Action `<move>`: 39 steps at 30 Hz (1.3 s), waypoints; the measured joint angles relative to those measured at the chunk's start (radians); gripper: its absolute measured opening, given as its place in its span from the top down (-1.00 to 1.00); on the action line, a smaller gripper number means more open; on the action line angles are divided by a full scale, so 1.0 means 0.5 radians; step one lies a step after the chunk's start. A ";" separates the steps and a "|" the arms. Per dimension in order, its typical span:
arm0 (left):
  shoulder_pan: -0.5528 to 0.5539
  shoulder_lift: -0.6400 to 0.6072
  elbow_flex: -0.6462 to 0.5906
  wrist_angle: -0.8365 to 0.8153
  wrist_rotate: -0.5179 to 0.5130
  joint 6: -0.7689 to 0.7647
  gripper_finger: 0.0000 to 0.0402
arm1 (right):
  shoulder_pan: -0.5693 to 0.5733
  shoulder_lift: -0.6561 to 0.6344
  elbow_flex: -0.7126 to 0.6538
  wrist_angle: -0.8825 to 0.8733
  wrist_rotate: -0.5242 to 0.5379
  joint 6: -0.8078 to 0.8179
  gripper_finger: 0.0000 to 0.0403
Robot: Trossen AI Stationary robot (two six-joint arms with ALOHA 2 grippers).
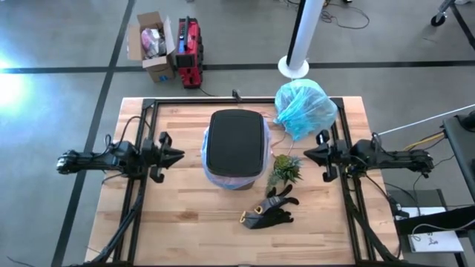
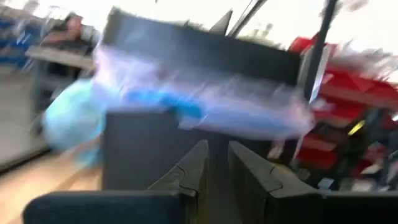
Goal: Place trash/remove bag and relplace
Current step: Return to Home Position
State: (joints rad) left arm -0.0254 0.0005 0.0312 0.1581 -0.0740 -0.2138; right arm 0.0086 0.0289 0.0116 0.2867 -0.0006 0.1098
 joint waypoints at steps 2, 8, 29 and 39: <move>0.000 0.005 -0.041 0.141 0.063 0.020 0.77 | 0.000 0.001 -0.001 -0.061 0.001 -0.044 1.00; 0.000 0.007 -0.031 0.004 0.081 0.037 0.78 | 0.000 0.001 -0.001 -0.201 0.001 -0.084 1.00; 0.000 0.359 -0.032 -0.270 0.015 -0.125 0.76 | 0.000 0.001 -0.002 -0.472 0.002 -0.083 1.00; 0.000 0.480 -0.031 -0.269 0.013 0.084 0.78 | 0.000 0.001 -0.002 -0.470 0.002 -0.083 1.00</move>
State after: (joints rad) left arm -0.0254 0.2407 0.0154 0.0238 -0.0674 -0.1717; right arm 0.0086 0.0292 0.0109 0.0517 0.0002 0.0683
